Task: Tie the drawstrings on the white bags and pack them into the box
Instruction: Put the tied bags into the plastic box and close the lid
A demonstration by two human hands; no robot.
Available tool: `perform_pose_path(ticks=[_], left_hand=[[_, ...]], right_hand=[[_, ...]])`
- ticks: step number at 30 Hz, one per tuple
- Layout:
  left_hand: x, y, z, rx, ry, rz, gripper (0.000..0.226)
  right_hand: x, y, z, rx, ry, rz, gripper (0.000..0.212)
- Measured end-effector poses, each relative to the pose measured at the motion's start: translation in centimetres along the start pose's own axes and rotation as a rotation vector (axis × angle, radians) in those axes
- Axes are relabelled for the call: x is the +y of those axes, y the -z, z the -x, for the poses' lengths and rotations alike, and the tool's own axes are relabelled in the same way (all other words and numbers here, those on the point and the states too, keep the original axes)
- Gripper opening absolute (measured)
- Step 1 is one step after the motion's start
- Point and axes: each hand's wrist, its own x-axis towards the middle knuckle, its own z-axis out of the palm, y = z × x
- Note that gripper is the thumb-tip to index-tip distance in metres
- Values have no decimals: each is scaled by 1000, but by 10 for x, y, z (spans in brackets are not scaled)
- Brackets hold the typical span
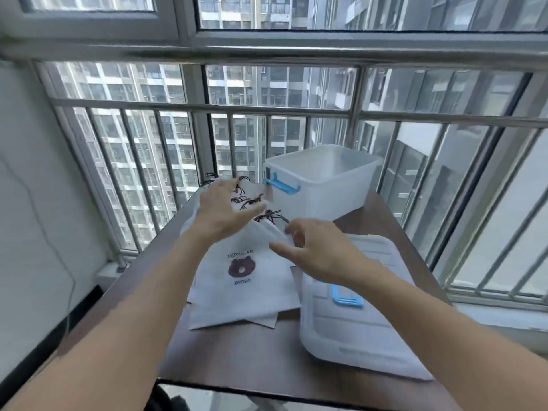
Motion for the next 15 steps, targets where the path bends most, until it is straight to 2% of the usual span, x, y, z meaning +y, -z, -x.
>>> perform_pose_path(ticks=[3,4,6,8,10,13,14,15], left_hand=[[-55,11,0,-83,67,-73,127],[-73,13,-4,-99,102,-90,134],[-97,14,-13,-166,213,-72,137],[-114,13,-21,-258,333,129,131],[-113,9,-27,-316,340,343,114],[-106,7,-50,-320,430,452,90],[-107,6,-60,-362,495,493,85],[-112,7,-71,-393,546,526,90]], right_hand=[[-12,-41,-40,-205,-86,17,116],[-12,-51,-55,-265,-159,14,133],[-6,-64,-77,-274,-284,-1,153],[-2,-76,-97,-197,-342,-61,159],[-3,-86,-110,-132,-352,-118,156],[-3,-98,-126,-89,-347,-189,148],[-3,-101,-127,-76,-345,-212,147],[-2,-105,-132,-67,-333,-232,147]])
